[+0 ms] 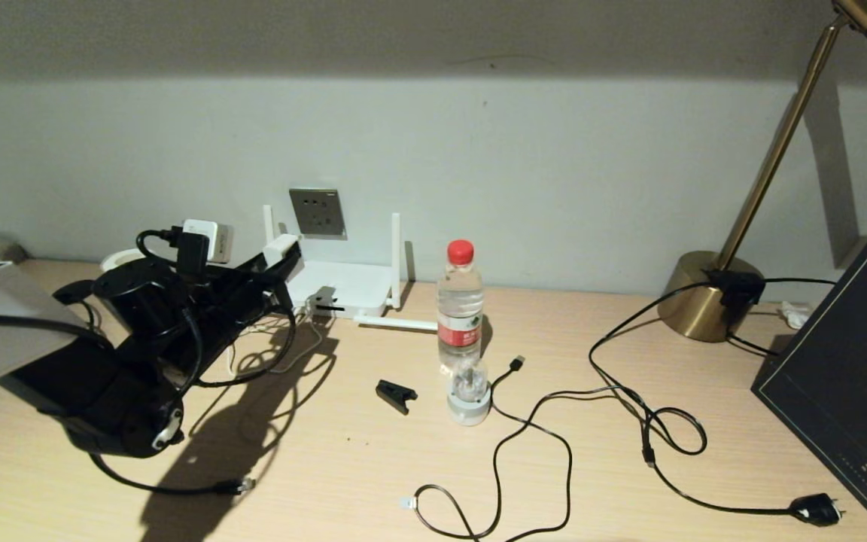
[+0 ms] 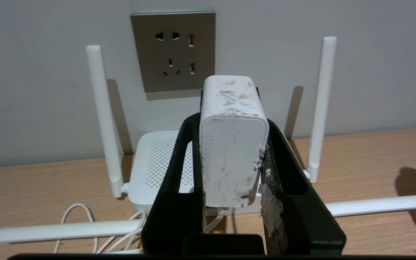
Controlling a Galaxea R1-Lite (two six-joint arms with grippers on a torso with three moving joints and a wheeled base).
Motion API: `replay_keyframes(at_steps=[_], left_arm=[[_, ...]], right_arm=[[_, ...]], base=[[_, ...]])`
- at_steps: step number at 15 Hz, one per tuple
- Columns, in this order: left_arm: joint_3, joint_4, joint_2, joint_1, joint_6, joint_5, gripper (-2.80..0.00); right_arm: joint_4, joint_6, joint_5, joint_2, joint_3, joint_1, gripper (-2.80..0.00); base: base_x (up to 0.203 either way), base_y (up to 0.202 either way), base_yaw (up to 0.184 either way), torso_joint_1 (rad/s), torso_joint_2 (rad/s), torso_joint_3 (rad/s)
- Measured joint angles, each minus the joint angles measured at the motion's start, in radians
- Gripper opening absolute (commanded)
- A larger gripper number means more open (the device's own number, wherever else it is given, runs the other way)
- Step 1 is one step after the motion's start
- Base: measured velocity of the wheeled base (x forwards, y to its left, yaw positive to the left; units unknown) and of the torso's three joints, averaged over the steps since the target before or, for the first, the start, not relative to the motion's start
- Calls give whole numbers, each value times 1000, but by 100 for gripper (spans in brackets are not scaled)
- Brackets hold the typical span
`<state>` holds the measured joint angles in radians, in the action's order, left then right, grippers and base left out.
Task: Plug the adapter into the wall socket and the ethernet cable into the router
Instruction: Align plug and socket
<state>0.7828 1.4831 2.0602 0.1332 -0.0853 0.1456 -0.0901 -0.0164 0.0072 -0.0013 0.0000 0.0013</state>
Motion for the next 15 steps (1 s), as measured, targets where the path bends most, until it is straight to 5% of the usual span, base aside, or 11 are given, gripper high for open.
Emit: replay_keyframes(at_steps=[9,15], left_arm=[[0,38,65,-13,10,3,-280],[184,39,162,-47,26,19,-280]], right_arm=[[0,0,0,0,0,0,-280],[0,0,0,0,0,0,-280]], base=[[0,0,0,0,0,0],[0,0,0,0,0,0]])
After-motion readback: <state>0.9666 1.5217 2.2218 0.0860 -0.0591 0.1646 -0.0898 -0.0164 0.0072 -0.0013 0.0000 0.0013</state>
